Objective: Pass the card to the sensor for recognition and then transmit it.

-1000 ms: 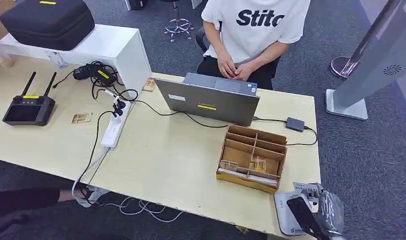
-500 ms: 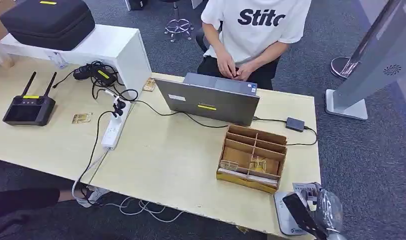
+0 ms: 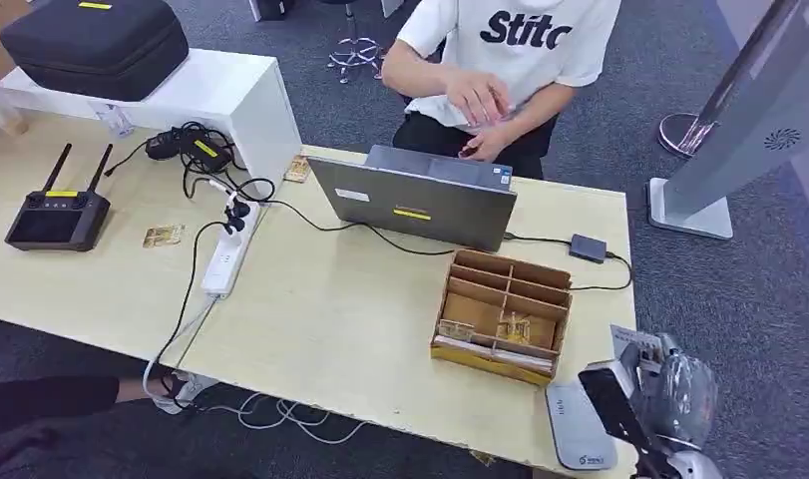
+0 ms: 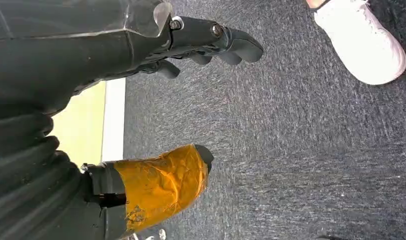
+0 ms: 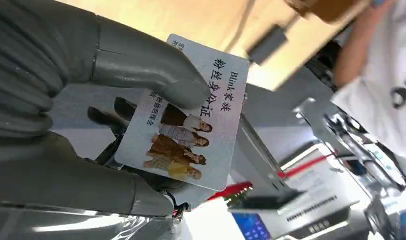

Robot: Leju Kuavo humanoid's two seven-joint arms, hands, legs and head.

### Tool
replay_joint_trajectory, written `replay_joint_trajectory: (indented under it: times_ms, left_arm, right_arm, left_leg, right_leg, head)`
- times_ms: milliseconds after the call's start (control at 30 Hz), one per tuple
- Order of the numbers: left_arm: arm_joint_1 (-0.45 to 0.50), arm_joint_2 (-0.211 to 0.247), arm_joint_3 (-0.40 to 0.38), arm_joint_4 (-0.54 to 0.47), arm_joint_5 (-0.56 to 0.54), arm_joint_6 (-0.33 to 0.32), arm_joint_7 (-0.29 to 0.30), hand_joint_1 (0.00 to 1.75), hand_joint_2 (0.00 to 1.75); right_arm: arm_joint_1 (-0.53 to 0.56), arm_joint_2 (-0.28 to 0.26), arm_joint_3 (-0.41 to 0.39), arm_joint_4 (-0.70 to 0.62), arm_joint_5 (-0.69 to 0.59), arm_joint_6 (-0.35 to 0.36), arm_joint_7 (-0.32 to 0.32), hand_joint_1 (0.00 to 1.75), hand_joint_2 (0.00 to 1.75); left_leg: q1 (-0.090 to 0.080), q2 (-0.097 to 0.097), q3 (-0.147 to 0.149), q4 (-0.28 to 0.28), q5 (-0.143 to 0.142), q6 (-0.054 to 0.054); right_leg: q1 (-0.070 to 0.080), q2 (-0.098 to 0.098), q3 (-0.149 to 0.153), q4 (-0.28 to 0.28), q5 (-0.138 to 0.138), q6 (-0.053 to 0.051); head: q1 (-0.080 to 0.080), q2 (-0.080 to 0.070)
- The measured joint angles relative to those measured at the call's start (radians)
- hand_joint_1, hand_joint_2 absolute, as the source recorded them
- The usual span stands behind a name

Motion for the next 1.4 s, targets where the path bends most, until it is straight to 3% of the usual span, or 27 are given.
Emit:
replay_joint_trajectory:
  times_ms: [100, 367, 567, 767, 800, 833, 867, 1067, 1267, 1400]
  left_arm:
    - [-0.001, -0.002, 0.000, 0.000, -0.002, -0.001, 0.000, 0.00, 1.75]
    - [-0.002, -0.002, 0.000, 0.000, -0.014, -0.003, 0.000, 0.00, 1.75]
    - [-0.010, 0.002, -0.002, 0.000, -0.023, -0.015, 0.000, 0.00, 1.75]
    - [-0.021, 0.010, -0.024, 0.000, -0.027, -0.026, 0.000, 0.00, 1.75]
    - [-0.021, 0.011, -0.030, 0.000, -0.027, -0.027, 0.000, 0.00, 1.75]
    - [-0.021, 0.013, -0.033, 0.000, -0.027, -0.029, -0.001, 0.00, 1.75]
    - [-0.023, 0.013, -0.039, 0.000, -0.027, -0.031, -0.001, 0.00, 1.75]
    - [-0.025, 0.018, -0.057, 0.000, -0.027, -0.033, -0.002, 0.00, 1.75]
    - [-0.025, 0.018, -0.059, 0.000, -0.026, -0.029, -0.002, 0.00, 1.75]
    - [-0.023, 0.017, -0.059, 0.000, -0.024, -0.025, -0.002, 0.00, 1.75]
  right_arm:
    - [-0.003, 0.026, 0.025, -0.080, 0.010, 0.011, 0.010, 1.75, 1.75]
    - [-0.016, 0.033, 0.075, -0.133, 0.026, 0.032, -0.005, 1.75, 1.75]
    - [-0.137, 0.037, 0.211, -0.108, 0.119, 0.098, 0.093, 1.75, 1.75]
    - [-0.335, 0.075, 0.305, 0.037, 0.149, 0.162, 0.199, 1.75, 1.75]
    - [-0.361, 0.080, 0.313, 0.061, 0.149, 0.164, 0.209, 1.64, 1.75]
    - [-0.388, 0.084, 0.322, 0.086, 0.146, 0.168, 0.219, 0.91, 1.75]
    - [-0.415, 0.088, 0.333, 0.109, 0.130, 0.171, 0.229, 0.00, 1.75]
    - [-0.476, 0.104, 0.396, 0.166, 0.008, 0.193, 0.229, 0.00, 1.75]
    - [-0.460, 0.105, 0.443, 0.170, -0.048, 0.172, 0.147, 0.00, 1.75]
    - [-0.400, 0.103, 0.492, 0.105, -0.057, 0.156, 0.117, 0.00, 1.75]
  left_leg:
    - [0.000, 0.000, 0.000, 0.000, 0.000, 0.000]
    - [0.000, 0.000, -0.001, 0.000, 0.000, 0.000]
    - [0.000, 0.000, 0.000, 0.000, 0.002, -0.002]
    - [0.000, 0.000, 0.000, 0.000, 0.004, -0.003]
    - [0.000, 0.000, 0.000, 0.000, 0.004, -0.004]
    - [0.000, 0.001, 0.000, 0.000, 0.004, -0.004]
    - [0.000, 0.002, 0.000, 0.000, 0.004, -0.004]
    - [0.001, 0.000, 0.000, 0.000, 0.004, -0.004]
    - [0.001, 0.000, 0.000, 0.000, 0.004, -0.004]
    - [0.001, 0.000, -0.001, 0.000, 0.004, -0.004]
  right_leg:
    - [0.000, 0.000, 0.000, 0.000, 0.000, 0.000]
    - [0.000, 0.000, 0.000, 0.000, 0.000, 0.000]
    - [0.000, 0.000, 0.000, 0.002, 0.000, 0.000]
    - [0.000, 0.000, -0.001, 0.003, 0.001, -0.002]
    - [0.000, 0.001, -0.001, 0.004, 0.002, -0.002]
    - [0.000, 0.001, -0.001, 0.004, 0.002, -0.003]
    - [0.000, 0.002, -0.002, 0.004, 0.003, -0.004]
    - [0.000, 0.000, -0.002, 0.004, 0.002, -0.004]
    - [0.000, 0.001, -0.003, 0.003, 0.002, -0.003]
    - [0.000, 0.001, -0.003, 0.003, 0.002, -0.004]
  head:
    - [0.000, 0.000]
    - [0.000, 0.000]
    - [0.000, 0.000]
    - [0.000, 0.000]
    - [0.001, 0.000]
    - [0.000, 0.000]
    - [0.000, 0.000]
    - [0.000, 0.000]
    - [0.000, 0.000]
    - [0.000, 0.000]
